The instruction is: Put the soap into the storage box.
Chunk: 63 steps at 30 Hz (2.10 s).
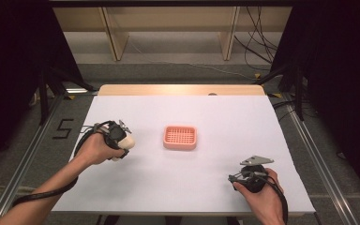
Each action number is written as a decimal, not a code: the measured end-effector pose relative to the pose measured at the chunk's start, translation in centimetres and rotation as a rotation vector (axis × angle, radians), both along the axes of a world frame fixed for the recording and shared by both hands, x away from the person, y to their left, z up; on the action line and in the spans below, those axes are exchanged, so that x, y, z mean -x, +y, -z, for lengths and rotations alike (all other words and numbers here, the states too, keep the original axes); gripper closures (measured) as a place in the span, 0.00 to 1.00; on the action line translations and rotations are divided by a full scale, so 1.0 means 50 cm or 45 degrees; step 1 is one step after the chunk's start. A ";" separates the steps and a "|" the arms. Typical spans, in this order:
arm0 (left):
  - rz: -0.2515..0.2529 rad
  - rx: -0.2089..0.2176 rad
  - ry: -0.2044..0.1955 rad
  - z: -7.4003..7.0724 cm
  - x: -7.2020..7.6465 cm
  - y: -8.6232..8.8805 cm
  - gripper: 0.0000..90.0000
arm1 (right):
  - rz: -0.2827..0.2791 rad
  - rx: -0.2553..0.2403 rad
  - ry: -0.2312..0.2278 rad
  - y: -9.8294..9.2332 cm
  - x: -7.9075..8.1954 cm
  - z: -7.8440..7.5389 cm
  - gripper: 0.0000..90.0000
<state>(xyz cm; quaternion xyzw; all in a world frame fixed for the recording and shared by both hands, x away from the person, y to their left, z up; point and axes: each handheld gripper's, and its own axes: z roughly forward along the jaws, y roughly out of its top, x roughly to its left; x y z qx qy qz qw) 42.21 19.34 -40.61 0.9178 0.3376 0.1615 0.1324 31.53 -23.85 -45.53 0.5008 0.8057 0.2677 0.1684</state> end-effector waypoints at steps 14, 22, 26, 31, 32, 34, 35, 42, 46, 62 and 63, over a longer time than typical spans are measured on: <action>0.035 0.005 -0.004 -0.001 -0.007 -0.025 0.55 | 0.030 0.006 -0.010 -0.012 0.011 0.001 0.49; 0.043 0.012 -0.014 -0.005 -0.010 -0.038 0.55 | 0.045 0.004 0.002 -0.015 0.015 0.003 0.49; 0.064 0.000 -0.021 -0.007 -0.014 -0.042 0.55 | 0.044 0.003 0.002 -0.015 0.016 0.004 0.49; 0.076 0.004 -0.026 -0.006 -0.015 -0.052 0.55 | 0.041 0.006 0.001 -0.015 0.016 0.004 0.49; 0.086 -0.001 -0.029 -0.005 -0.015 -0.053 0.55 | 0.040 0.007 0.001 -0.015 0.016 0.004 0.49; 0.085 0.001 -0.023 -0.004 -0.015 -0.056 0.55 | 0.040 0.006 0.001 -0.015 0.016 0.004 0.49; 0.094 0.004 -0.029 -0.003 -0.016 -0.058 0.55 | 0.040 0.006 0.001 -0.015 0.016 0.004 0.49; 0.109 0.002 -0.030 -0.003 -0.018 -0.069 0.55 | 0.038 0.006 0.002 -0.016 0.016 0.003 0.49; 0.119 0.003 -0.036 -0.006 -0.018 -0.075 0.55 | 0.039 0.008 0.000 -0.017 0.016 0.003 0.49; 0.181 -0.009 -0.066 -0.009 -0.022 -0.096 0.55 | 0.042 0.010 -0.002 -0.016 0.017 0.002 0.49; 0.185 -0.002 -0.074 -0.008 -0.023 -0.098 0.55 | 0.041 0.010 -0.003 -0.017 0.017 0.002 0.49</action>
